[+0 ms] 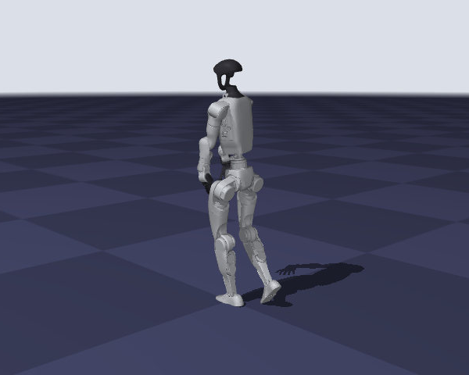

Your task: Dance

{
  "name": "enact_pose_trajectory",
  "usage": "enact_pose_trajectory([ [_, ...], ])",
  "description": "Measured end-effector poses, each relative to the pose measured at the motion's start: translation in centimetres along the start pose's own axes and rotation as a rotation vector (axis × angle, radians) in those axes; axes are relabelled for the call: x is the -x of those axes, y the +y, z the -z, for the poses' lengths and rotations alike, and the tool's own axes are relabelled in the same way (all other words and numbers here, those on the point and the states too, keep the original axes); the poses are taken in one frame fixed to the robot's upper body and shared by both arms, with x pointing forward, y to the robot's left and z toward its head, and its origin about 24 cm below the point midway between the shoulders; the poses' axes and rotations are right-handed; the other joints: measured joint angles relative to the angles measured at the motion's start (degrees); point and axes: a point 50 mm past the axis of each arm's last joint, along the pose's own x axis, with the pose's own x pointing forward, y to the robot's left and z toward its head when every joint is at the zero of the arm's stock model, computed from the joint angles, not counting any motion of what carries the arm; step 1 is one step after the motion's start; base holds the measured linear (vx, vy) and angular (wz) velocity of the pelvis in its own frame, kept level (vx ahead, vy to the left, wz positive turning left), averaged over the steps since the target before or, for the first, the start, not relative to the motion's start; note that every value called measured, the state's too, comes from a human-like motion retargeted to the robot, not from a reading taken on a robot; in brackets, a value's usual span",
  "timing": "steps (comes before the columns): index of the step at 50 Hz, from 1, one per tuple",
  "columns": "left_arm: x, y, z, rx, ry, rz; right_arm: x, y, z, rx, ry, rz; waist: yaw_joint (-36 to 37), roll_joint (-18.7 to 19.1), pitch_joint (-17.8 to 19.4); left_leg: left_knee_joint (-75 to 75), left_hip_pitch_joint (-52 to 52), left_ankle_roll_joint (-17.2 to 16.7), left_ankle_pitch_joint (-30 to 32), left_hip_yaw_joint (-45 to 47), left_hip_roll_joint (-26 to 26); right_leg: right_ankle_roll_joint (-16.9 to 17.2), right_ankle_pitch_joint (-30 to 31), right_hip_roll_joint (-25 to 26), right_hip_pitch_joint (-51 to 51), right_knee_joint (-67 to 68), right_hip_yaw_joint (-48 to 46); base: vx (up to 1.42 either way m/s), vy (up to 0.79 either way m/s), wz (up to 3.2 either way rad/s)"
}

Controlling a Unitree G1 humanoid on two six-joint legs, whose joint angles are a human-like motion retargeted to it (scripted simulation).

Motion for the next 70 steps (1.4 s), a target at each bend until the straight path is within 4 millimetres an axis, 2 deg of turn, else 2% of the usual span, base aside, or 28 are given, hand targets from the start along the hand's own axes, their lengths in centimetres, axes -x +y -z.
enact_pose_trajectory([
  [2,1.4,-1.5,-3.7,-0.067,-0.084,0.053,3.9,-1.5,-4.4,0.189,-0.06,0.169,-0.69,-0.12,-0.96,0.95,-0.69,0.22,0.09,-1.11,-0.2,-4.12,4.29,4.05,-7.83,6.79,7.12,0.17,-0.19,0.57],
  [5,4.5,-3.5,-9.1,-0.255,-0.184,0.048,10.6,-2.6,-9.7,0.348,-0.172,0.406,-0.98,-1.34,-0.86,2.74,-0.45,1.43,0.22,-2.53,-1.73,-0.79,0.35,7.08,-14.25,6.75,12.56,0.23,-0.27,0.7],
  [7,7.1,-4.9,-12.6,-0.414,-0.251,0.013,15.3,-2.9,-12.3,0.434,-0.261,0.544,-1.03,-2.52,-0.33,2.92,0.87,2.37,0.37,-3.63,-3.04,-0.89,-2.03,8.41,-16.21,1.01,14.32,0.21,-0.32,0.76],
  [9,9.9,-6.8,-15.6,-0.553,-0.326,0.01,19.6,-2.4,-14.4,0.534,-0.344,0.653,-1.27,-4.25,0.22,2.49,2.67,3.18,0.34,-4.31,-4.82,0.33,-1.64,7.58,-15.94,-9.11,14.07,0.2,-0.33,0.61],
  [10,11.6,-8.1,-17.1,-0.61,-0.373,0.035,22.0,-2.0,-15.3,0.594,-0.376,0.702,-1.41,-5.32,0.7,2.18,3.6,3.52,0.27,-4.58,-5.95,1.27,-0.17,6.76,-15.38,-14.94,13.42,0.22,-0.31,0.55],
  [13,14.7,-11.7,-19.8,-0.643,-0.548,0.113,29.3,-2.1,-15.8,0.712,-0.334,0.966,-2.51,-9.45,1.6,0.55,7.45,4.98,0.61,-4.93,-10.35,5.42,5.79,6.58,-12.1,-30.41,12.21,0.24,-0.28,0.47],
  [15,16.9,-13.9,-21.1,-0.688,-0.645,0.148,33.2,-1.7,-15.7,0.781,-0.287,1.146,-2.59,-11.38,1.86,-0.59,9.79,5.77,0.87,-3.74,-12.29,7.54,7.75,5.68,-9.7,-37.12,5.41,0.23,-0.24,0.03],
  [17,19.0,-15.8,-22.1,-0.741,-0.721,0.166,36.5,-1.0,-15.4,0.835,-0.266,1.303,-1.21,-12.77,1.56,-1.62,11.16,6.06,0.82,-2.09,-13.24,8.77,9.06,4.39,-6.45,-41.11,-6.61,0.23,-0.24,-0.41],
  [18,19.8,-16.8,-22.5,-0.76,-0.758,0.172,37.9,-0.7,-15.2,0.859,-0.261,1.365,-0.66,-13.29,1.45,-2.01,11.86,6.24,0.88,-1.47,-13.61,9.42,10.73,3.94,-4.35,-42.22,-12.71,0.23,-0.26,-0.51],
  [20,21.6,-18.6,-23.1,-0.783,-0.839,0.181,40.1,0.0,-14.7,0.893,-0.272,1.475,1.17,-13.61,0.89,-3.13,12.83,6.33,1.3,0.85,-13.25,5.15,9.91,4.91,-0.07,-43.72,-22.76,0.19,-0.26,-0.66],
  [23,23.5,-21.5,-23.5,-0.782,-0.963,0.229,42.5,0.7,-13.9,0.896,-0.328,1.611,1.66,-13.08,1.43,-2.87,15.31,5.86,0.65,0.9,-12.91,2.33,6.92,6.37,1.09,-44.36,-14.21,0.2,-0.25,-0.03],
  [27,26.0,-24.5,-23.7,-0.695,-1.187,0.282,43.9,2.2,-13.4,0.899,-0.438,1.739,0.81,-11.45,1.74,-1.36,17.17,7.41,0.45,0.41,-13.53,2.23,3.28,6.04,3.56,-44.16,-14.16,0.14,-0.15,-0.01],
  [30,27.7,-26.2,-23.6,-0.57,-1.387,0.34,44.2,3.3,-13.5,0.918,-0.524,1.785,0.2,-10.39,1.46,-1.05,17.77,8.05,0.58,1.17,-13.66,3.4,1.35,6.12,3.93,-43.33,-12.11,0.02,-0.17,-0.37],
  [33,29.1,-27.1,-23.2,-0.39,-1.549,0.484,43.4,4.5,-14.3,0.955,-0.61,1.786,-1.07,-9.27,0.87,-1.07,18.1,8.05,1.44,1.99,-13.62,3.72,-0.09,6.66,4.1,-42.44,-11.01,0.01,-0.08,-0.56],
  [37,29.8,-26.6,-22.4,-0.181,-1.738,0.722,41.4,5.3,-15.3,0.927,-0.777,1.803,-3.63,-7.71,0.56,-0.61,18.8,7.07,1.96,3.25,-13.74,4.41,-2.02,6.96,4.43,-41.38,-8.53,0.02,0.01,-0.53],
  [39,28.8,-25.5,-22.0,-0.099,-1.796,0.817,39.4,5.6,-16.2,0.885,-0.923,1.81,-5.07,-6.83,0.15,0.41,18.95,4.4,0.11,3.52,-13.18,3.97,-3.06,7.43,4.33,-40.87,-7.37,0.03,0.01,-0.51],
  [41,27.0,-24.0,-21.8,-0.017,-1.813,0.845,36.9,5.8,-17.0,0.818,-1.093,1.798,-6.11,-6.04,-0.01,1.81,19.23,1.85,-2.75,3.9,-12.49,3.23,-3.74,7.8,4.67,-40.42,-7.01,0.03,0.07,-0.74],
  [43,24.6,-22.0,-21.8,0.054,-1.803,0.798,34.2,6.0,-17.5,0.732,-1.257,1.761,-6.29,-5.15,0.52,3.14,19.04,0.96,-4.14,2.3,-13.02,2.8,-3.73,7.99,4.95,-39.59,-5.85,-0.04,0.12,-1.09],
  [45,22.0,-19.3,-21.5,0.118,-1.786,0.678,31.3,6.4,-17.9,0.657,-1.398,1.705,-6.26,-4.16,1.03,3.56,18.61,2.22,-3.91,0.43,-14.16,2.81,-3.47,8.32,4.57,-38.29,-3.83,-0.12,0.15,-1.36],
  [48,18.0,-13.9,-20.4,0.203,-1.758,0.393,26.0,7.6,-18.1,0.535,-1.604,1.585,-7.74,-3.23,-0.22,3.81,16.33,5.48,-5.07,3.3,-14.54,3.9,-4.59,8.93,2.04,-36.3,0.24,-0.19,0.17,-1.31],
  [51,14.2,-8.4,-18.2,0.275,-1.66,0.104,19.9,8.9,-16.8,0.342,-1.755,1.407,-11.1,-2.78,-2.85,5.09,12.89,6.9,-8.85,8.13,-12.91,2.84,-10.13,9.97,-1.22,-33.64,1.22,-0.16,0.12,-1.01],
  [53,11.6,-5.3,-16.0,0.322,-1.551,-0.051,15.9,9.2,-15.3,0.125,-1.763,1.285,-12.64,-2.84,-4.17,7.15,10.59,7.89,-11.82,10.87,-11.68,1.87,-14.34,10.65,-3.24,-31.18,1.4,-0.16,0.05,-0.91],
  [55,9.2,-2.7,-13.5,0.352,-1.43,-0.177,12.0,9.0,-13.4,-0.106,-1.688,1.189,-12.76,-2.97,-4.49,10.99,8.58,8.05,-15.12,13.05,-10.18,-0.62,-18.35,11.8,-4.18,-28.44,1.35,-0.13,-0.01,-0.93],
  [58,6.0,0.2,-9.3,0.394,-1.255,-0.327,6.7,6.7,-9.7,-0.311,-1.455,1.099,-12.02,-2.21,-3.22,17.17,6.95,8.05,-17.82,14.43,-9.34,-2.35,-23.38,8.81,-1.62,-23.76,-8.59,-0.07,0.11,-0.8],
  [60,4.6,1.9,-6.5,0.43,-1.164,-0.437,3.4,5.0,-6.7,-0.411,-1.276,1.052,-10.14,-2.6,-1.65,20.03,6.79,8.05,-18.71,15.35,-10.98,-4.76,-22.3,7.86,-0.89,-21.01,-8.36,-0.04,0.19,-1.1],
  [63,3.7,4.9,-2.4,0.502,-1.056,-0.594,-0.8,3.2,-1.8,-0.51,-1.029,0.947,-9.4,-2.32,-1.06,24.14,5.42,8.05,-19.98,16.55,-12.99,-4.39,-22.2,8.17,-2.74,-16.11,-4.11,-0.03,0.17,-1.01],
  [65,3.4,7.4,1.1,0.565,-0.974,-0.673,-3.5,2.8,1.6,-0.571,-0.855,0.838,-11.68,-1.73,-2.94,27.52,3.41,8.05,-21.43,18.06,-12.28,-3.6,-23.48,8.71,-4.2,-13.92,-2.77,0.05,0.11,-0.64],
  [70,3.8,12.5,9.7,0.7,-0.755,-0.741,-8.2,2.9,10.7,-0.681,-0.532,0.403,-17.14,1.91,-5.84,34.5,0.57,8.05,-24.16,20.89,-8.43,-2.09,-23.44,13.86,-4.88,-13.47,1.55,0.1,0.02,-0.43],
])
